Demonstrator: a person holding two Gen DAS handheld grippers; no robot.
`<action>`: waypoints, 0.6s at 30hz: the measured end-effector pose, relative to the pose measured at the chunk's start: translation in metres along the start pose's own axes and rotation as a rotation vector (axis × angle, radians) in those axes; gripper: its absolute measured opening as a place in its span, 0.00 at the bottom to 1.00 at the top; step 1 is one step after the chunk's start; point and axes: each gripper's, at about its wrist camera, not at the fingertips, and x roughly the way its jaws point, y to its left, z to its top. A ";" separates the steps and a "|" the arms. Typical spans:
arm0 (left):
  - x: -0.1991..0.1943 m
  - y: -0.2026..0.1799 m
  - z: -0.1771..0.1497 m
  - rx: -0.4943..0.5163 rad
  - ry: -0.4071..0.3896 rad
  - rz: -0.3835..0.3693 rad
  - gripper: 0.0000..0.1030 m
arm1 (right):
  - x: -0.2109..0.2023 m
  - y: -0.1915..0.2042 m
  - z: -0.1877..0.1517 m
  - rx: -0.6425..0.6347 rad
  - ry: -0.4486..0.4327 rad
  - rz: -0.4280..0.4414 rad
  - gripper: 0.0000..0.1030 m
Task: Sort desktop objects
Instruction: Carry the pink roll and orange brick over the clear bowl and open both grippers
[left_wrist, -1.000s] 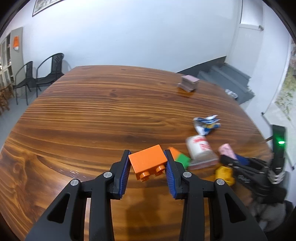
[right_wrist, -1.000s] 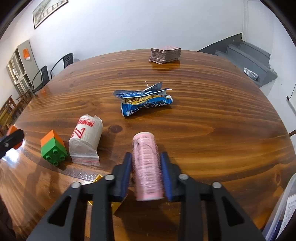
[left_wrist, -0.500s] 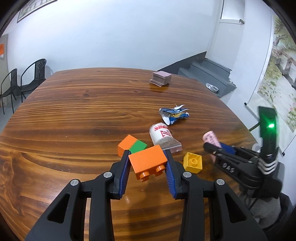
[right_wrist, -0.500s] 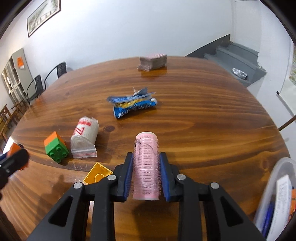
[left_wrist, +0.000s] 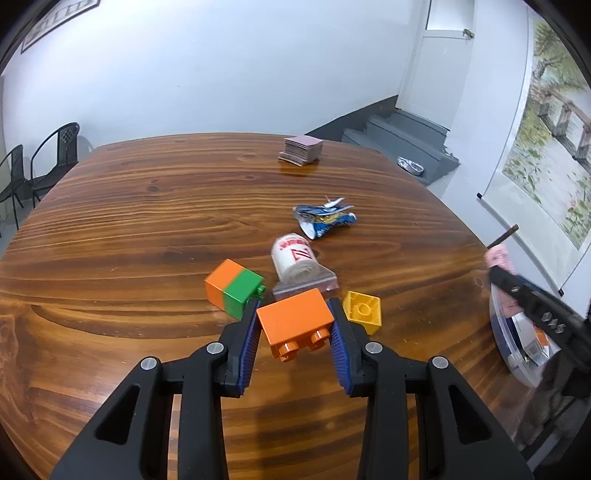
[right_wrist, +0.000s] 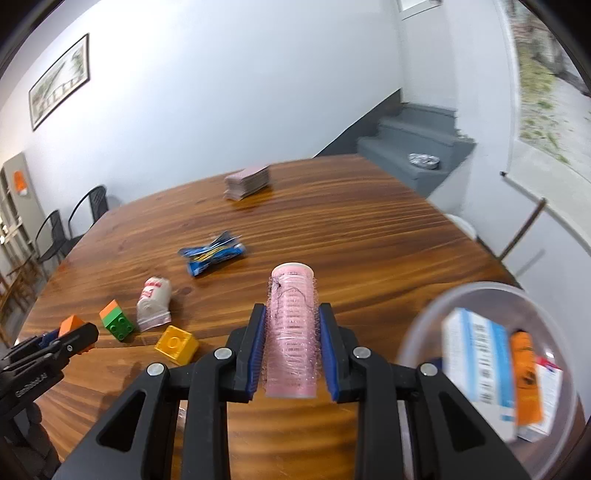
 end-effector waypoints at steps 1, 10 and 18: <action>0.000 -0.003 -0.001 0.006 0.001 -0.003 0.38 | -0.007 -0.006 0.000 0.007 -0.011 -0.014 0.30; -0.004 -0.024 -0.005 0.037 -0.003 -0.046 0.38 | -0.046 -0.066 -0.003 0.057 -0.051 -0.176 0.30; -0.011 -0.042 -0.006 0.048 -0.015 -0.069 0.38 | -0.047 -0.113 -0.021 0.105 0.008 -0.281 0.30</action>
